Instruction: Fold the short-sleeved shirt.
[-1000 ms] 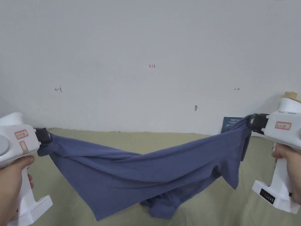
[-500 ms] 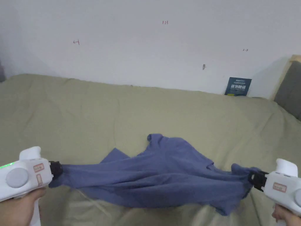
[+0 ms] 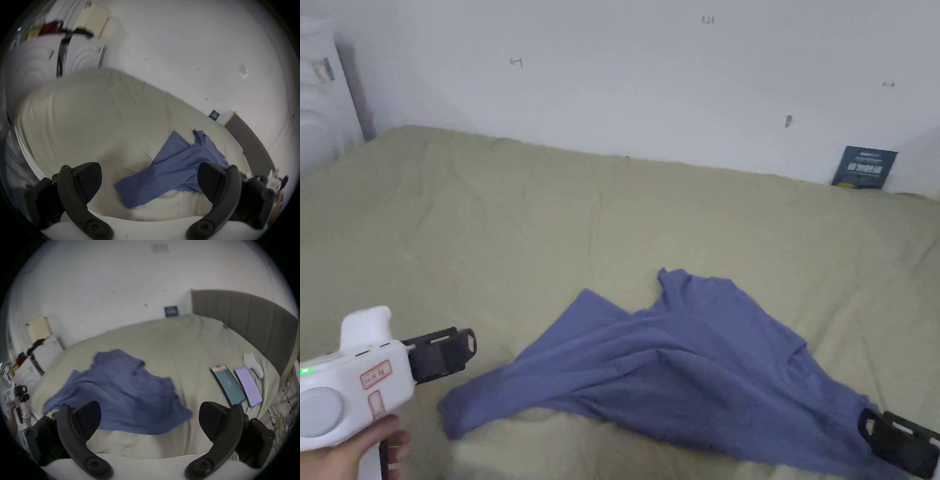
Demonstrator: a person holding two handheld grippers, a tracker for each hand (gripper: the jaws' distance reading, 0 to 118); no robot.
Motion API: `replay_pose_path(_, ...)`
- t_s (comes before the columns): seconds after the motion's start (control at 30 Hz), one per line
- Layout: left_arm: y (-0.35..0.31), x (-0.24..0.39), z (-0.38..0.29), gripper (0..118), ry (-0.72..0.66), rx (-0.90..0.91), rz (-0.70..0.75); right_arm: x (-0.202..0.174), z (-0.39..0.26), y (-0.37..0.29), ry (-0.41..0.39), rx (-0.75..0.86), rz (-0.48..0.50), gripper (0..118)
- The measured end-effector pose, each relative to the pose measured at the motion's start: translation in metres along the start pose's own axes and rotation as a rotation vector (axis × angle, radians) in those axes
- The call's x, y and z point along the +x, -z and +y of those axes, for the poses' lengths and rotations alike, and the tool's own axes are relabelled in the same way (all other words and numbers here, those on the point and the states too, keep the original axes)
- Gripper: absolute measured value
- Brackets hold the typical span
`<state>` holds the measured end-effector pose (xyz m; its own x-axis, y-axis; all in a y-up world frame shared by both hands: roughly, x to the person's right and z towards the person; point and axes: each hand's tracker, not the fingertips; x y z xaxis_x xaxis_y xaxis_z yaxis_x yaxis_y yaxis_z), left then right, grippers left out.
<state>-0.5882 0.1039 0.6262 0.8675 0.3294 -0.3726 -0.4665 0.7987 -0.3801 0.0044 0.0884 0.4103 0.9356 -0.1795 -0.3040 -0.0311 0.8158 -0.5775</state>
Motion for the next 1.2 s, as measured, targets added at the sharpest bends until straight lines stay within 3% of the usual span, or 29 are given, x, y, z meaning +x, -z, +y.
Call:
replay_pose_path(0.17, -0.055, -0.025, 0.011, 115, 0.082, 0.084, 0.120, -0.051, -0.001, -0.057, -0.088, 0.102, 0.120, 115)
replay_pose_path(0.2, -0.056, -0.030, 0.009, 97, 0.092, 0.056, 0.138, -0.056, -0.005, -0.061, -0.082, 0.117, 0.145, 92)
replay_pose_path(0.23, -0.071, -0.008, 0.014, 55, 0.125, 0.043, 0.159, -0.062, -0.008, -0.065, -0.067, 0.118, 0.156, 47)
replay_pose_path(0.27, -0.072, -0.006, 0.012, 17, 0.137, 0.007, 0.150, -0.068, -0.010, -0.066, -0.057, 0.123, 0.162, 9)
replay_pose_path(0.3, -0.067, -0.006, 0.008, 0, 0.162, -0.034, 0.170, -0.086, -0.007, -0.067, -0.071, 0.118, 0.142, 0)
replay_pose_path(0.33, -0.062, -0.008, -0.003, 0, 0.204, -0.115, 0.230, -0.093, -0.008, -0.066, -0.063, 0.113, 0.103, 0)
replay_pose_path(0.4, -0.041, -0.031, -0.005, 0, 0.156, -0.126, 0.142, -0.100, -0.004, -0.062, -0.050, 0.104, 0.184, 0)
replay_pose_path(0.43, -0.032, -0.036, -0.009, 0, 0.141, -0.164, 0.148, -0.089, -0.006, -0.053, -0.001, 0.086, 0.206, 0)
replay_pose_path(0.6, 0.014, -0.037, -0.018, 0, 0.243, -0.237, 0.085, -0.096, -0.001, -0.038, -0.069, 0.070, 0.180, 0)
replay_pose_path(0.63, 0.035, -0.056, -0.020, 7, 0.242, -0.280, 0.014, -0.096, 0.001, -0.034, -0.070, 0.063, 0.185, 0)
replay_pose_path(0.67, 0.051, -0.063, -0.023, 35, 0.287, -0.298, -0.011, -0.097, 0.003, -0.030, -0.074, 0.053, 0.183, 0)
replay_pose_path(0.7, 0.066, -0.066, -0.026, 90, 0.315, -0.319, -0.002, -0.102, 0.002, -0.027, -0.086, 0.047, 0.176, 0)
replay_pose_path(0.73, 0.085, -0.071, -0.029, 114, 0.348, -0.364, 0.015, -0.103, 0.004, -0.024, -0.091, 0.039, 0.174, 0)
replay_pose_path(0.77, 0.090, -0.061, -0.036, 116, 0.403, -0.329, 0.022, -0.104, 0.005, -0.020, -0.093, 0.029, 0.174, 0)
replay_pose_path(0.97, 0.144, -0.065, -0.044, 113, 0.427, -0.401, 0.010, -0.119, 0.009, -0.002, -0.101, -0.017, 0.161, 0)
replay_pose_path(1.03, 0.151, -0.061, -0.047, 102, 0.471, -0.418, 0.025, -0.123, 0.008, 0.003, -0.106, -0.029, 0.161, 0)
replay_pose_path(1.1, 0.153, -0.057, -0.050, 80, 0.499, -0.438, -0.005, -0.124, 0.008, 0.007, -0.109, -0.041, 0.161, 0)
replay_pose_path(1.13, 0.148, -0.053, -0.051, 63, 0.473, -0.418, -0.018, -0.125, 0.008, 0.007, -0.109, -0.043, 0.164, 0)
replay_pose_path(1.2, 0.141, -0.053, -0.046, 7, 0.428, -0.396, -0.045, -0.127, 0.008, 0.007, -0.108, -0.042, 0.172, 0)
